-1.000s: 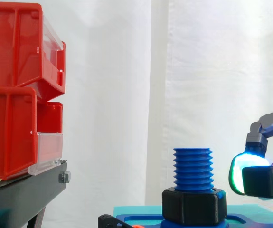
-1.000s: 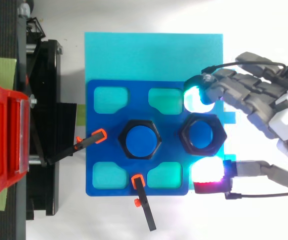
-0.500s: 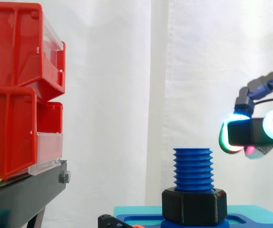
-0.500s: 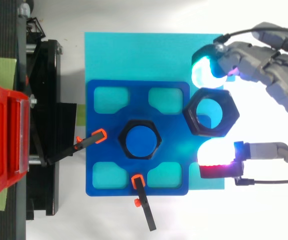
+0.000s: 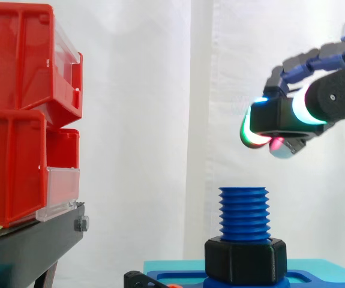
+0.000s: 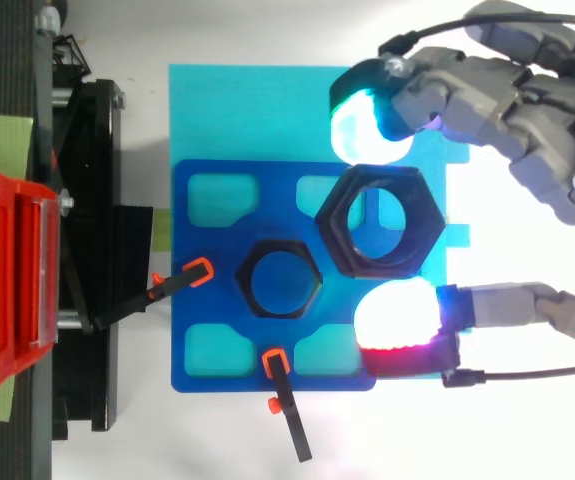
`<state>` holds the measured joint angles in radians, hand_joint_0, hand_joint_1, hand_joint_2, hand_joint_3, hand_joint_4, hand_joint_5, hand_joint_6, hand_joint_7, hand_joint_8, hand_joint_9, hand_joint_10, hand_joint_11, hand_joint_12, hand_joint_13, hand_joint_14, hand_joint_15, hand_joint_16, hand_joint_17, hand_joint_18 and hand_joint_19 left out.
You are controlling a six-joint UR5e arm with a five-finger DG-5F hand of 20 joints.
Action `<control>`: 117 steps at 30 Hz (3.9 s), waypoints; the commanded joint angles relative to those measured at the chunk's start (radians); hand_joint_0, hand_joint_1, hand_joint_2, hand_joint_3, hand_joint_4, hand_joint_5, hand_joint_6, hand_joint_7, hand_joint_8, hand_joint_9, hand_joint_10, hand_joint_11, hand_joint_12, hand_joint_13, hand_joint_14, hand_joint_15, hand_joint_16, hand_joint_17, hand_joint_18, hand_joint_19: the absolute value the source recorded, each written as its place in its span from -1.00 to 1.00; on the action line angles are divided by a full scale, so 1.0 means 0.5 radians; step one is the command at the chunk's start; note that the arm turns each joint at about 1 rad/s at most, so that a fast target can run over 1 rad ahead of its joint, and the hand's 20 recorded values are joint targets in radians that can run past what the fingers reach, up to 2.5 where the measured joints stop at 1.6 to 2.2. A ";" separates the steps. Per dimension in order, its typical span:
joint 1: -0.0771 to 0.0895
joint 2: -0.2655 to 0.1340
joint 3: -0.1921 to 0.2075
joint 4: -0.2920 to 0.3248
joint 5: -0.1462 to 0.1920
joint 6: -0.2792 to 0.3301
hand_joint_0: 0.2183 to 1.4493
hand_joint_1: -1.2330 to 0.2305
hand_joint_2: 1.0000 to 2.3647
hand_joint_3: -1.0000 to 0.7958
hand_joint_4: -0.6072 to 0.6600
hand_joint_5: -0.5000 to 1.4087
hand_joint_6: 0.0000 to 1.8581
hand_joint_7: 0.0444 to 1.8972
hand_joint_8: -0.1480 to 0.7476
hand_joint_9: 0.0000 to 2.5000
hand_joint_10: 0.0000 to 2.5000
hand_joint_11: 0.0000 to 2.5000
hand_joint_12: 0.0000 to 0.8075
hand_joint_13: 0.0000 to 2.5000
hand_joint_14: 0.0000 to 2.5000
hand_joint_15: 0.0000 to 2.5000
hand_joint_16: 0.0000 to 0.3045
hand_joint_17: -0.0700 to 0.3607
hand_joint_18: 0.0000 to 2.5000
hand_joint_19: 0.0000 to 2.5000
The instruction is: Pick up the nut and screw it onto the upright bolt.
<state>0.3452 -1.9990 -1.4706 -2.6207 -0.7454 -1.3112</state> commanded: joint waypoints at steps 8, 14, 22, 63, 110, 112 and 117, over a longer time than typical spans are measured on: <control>-0.012 -0.052 0.002 0.185 -0.172 -0.123 -0.45 -0.24 -1.00 -0.44 0.28 -0.62 -0.45 0.31 -0.06 -0.41 -0.99 -0.79 -0.19 -0.53 -1.00 -0.94 -0.74 -0.25 -0.55 -0.82; -0.018 -0.076 0.024 0.201 -0.276 -0.163 -0.45 -0.24 -1.00 -0.44 0.28 -0.62 -0.45 0.31 -0.05 -0.40 -0.99 -0.79 -0.19 -0.53 -1.00 -0.94 -0.73 -0.25 -0.55 -0.82; -0.043 -0.144 0.030 0.253 -0.304 -0.145 -0.45 -0.24 -1.00 -0.44 0.28 -0.62 -0.45 0.31 -0.05 -0.40 -0.99 -0.80 -0.19 -0.53 -1.00 -0.94 -0.73 -0.25 -0.55 -0.82; -0.077 -0.211 0.030 0.222 -0.328 -0.142 -0.45 -0.23 -1.00 -0.44 0.29 -0.62 -0.46 0.32 -0.06 -0.39 -0.99 -0.79 -0.19 -0.51 -1.00 -0.93 -0.74 -0.26 -0.54 -0.81; -0.049 -0.211 0.030 0.330 -0.335 -0.145 -0.45 -0.22 -1.00 -0.44 0.28 -0.62 -0.46 0.30 -0.05 -0.38 -0.99 -0.79 -0.19 -0.50 -1.00 -0.93 -0.74 -0.26 -0.54 -0.80; -0.049 -0.211 0.030 0.330 -0.338 -0.145 -0.45 -0.22 -1.00 -0.44 0.28 -0.62 -0.46 0.31 -0.06 -0.38 -0.99 -0.79 -0.19 -0.50 -1.00 -0.93 -0.74 -0.26 -0.53 -0.80; -0.046 -0.214 0.030 0.330 -0.338 -0.145 -0.45 -0.22 -1.00 -0.44 0.28 -0.62 -0.46 0.31 -0.05 -0.38 -0.99 -0.79 -0.20 -0.50 -1.00 -0.93 -0.74 -0.26 -0.53 -0.80</control>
<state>0.3211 -2.1047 -1.4557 -2.4557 -0.9140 -1.3837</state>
